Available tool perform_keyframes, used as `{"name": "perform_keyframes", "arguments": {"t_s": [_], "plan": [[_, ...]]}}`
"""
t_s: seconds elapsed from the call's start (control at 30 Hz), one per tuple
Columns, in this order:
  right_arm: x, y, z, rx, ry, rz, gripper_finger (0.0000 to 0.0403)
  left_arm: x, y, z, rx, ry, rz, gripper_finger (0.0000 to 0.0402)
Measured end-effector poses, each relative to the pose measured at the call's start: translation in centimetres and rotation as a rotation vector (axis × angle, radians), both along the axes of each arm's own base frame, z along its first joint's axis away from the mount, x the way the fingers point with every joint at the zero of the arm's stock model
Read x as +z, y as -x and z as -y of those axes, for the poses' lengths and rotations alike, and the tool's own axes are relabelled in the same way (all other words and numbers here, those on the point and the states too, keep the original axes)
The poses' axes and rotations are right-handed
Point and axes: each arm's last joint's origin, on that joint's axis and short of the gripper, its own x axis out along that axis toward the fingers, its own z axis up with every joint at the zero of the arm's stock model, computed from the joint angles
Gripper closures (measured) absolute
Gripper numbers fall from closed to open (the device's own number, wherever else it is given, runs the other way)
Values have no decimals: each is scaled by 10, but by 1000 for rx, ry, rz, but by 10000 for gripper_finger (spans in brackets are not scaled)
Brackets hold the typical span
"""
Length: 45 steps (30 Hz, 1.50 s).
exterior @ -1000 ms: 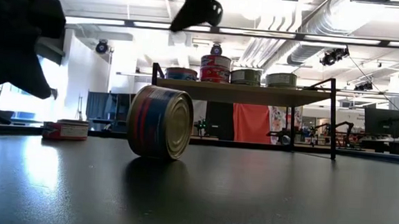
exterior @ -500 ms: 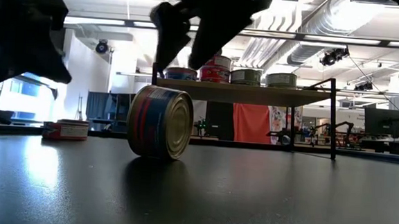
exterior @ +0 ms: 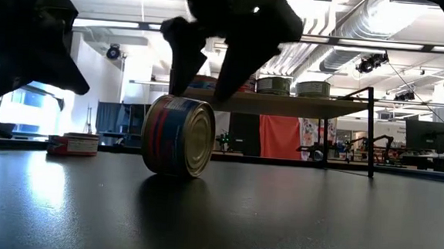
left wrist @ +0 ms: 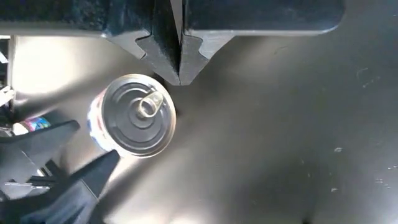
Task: Stack canned seafood by type on shelf
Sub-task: Stack the blue-pink tuna can on top of the blue pink tuna can on the shelf
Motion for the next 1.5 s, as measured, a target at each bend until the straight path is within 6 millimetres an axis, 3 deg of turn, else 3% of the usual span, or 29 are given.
{"name": "perform_keyframes", "arguments": {"t_s": [0.17, 0.37, 0.5, 0.67, 0.83, 0.9, 1.03, 1.2, 1.3, 1.4, 1.5], "plan": [[-14, -5, 2, -8, 37, 36, 44, -5, -5, 4, 9, 19, 12, 401], [-15, -6, 1, 6, 6, 53, 58, -9, -12, 11, -15, 27, 48, 401], [-19, -7, 0, 15, -19, 38, 84, -13, -14, 12, -19, 25, 41, 401], [-37, -9, 0, 6, 4, -12, 110, -14, -14, 14, -33, 50, 28, 401], [-35, -10, 0, -13, 61, 9, 145, -8, -19, 20, -149, 77, 52, 401], [-28, -11, 1, -55, 81, 18, 170, -6, -20, 22, -197, 83, 54, 401], [5, -12, 1, -163, 61, 57, 229, 3, -18, 22, -235, 82, 84, 401], [59, -9, 5, -300, 47, 149, 229, 31, -8, 10, -274, 46, 144, 401], [87, 7, 14, -352, 184, 272, 229, 55, 1, -4, -299, 4, 220, 401], [114, 22, 34, -424, 385, 357, 229, 78, 12, -17, -311, -85, 313, 401], [134, 28, 59, -534, 406, 412, 229, 93, 21, -30, -290, -175, 371, 401]]}}
